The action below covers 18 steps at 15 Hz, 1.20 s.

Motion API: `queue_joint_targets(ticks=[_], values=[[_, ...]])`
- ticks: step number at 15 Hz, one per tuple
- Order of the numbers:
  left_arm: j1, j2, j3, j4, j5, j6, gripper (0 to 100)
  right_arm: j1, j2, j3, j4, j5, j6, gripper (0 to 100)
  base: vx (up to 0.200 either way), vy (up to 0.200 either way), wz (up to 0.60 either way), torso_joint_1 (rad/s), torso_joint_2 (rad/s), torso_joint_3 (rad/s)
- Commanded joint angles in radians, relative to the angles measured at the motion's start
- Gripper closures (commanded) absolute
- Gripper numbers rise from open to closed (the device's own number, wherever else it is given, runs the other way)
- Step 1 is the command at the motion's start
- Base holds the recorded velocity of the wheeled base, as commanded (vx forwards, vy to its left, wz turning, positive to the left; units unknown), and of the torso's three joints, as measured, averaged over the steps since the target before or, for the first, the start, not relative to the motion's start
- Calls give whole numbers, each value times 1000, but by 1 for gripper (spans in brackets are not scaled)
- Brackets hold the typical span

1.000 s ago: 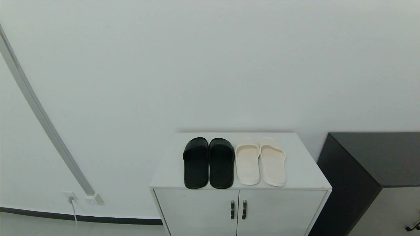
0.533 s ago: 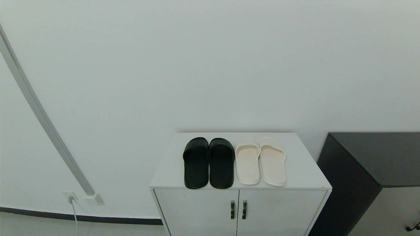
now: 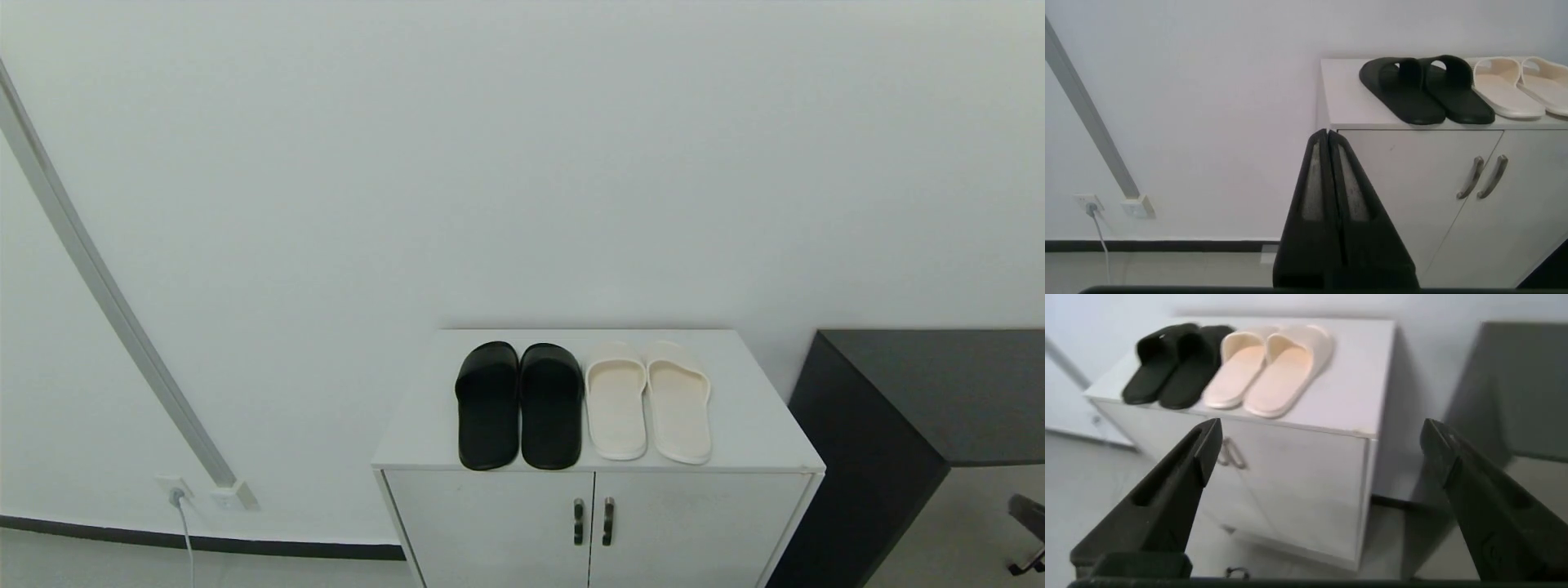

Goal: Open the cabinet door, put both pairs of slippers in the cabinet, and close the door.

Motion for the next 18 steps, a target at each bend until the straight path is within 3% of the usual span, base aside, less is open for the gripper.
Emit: queue_joint_targets(ticks=[1,6,9,13,18], values=[[0,0,0,0,3,-2,100,170,276,-32,-98,-73,46,0,0,0,0,0,0,0],[0,0,0,0,1,-3,100,425,480,-190,-133,-249,126,0,0,0,0,0,0,0],[0,0,0,0,0,-2,100,560,646,-215,-256,-375,184,0,0,0,0,0,0,0],[0,0,0,0,-4,3,100,638,925,-313,-397,-565,253,0,0,0,0,0,0,0],[0,0,0,0,-4,3,100,646,1239,-534,-532,-792,253,0,0,0,0,0,0,0]])
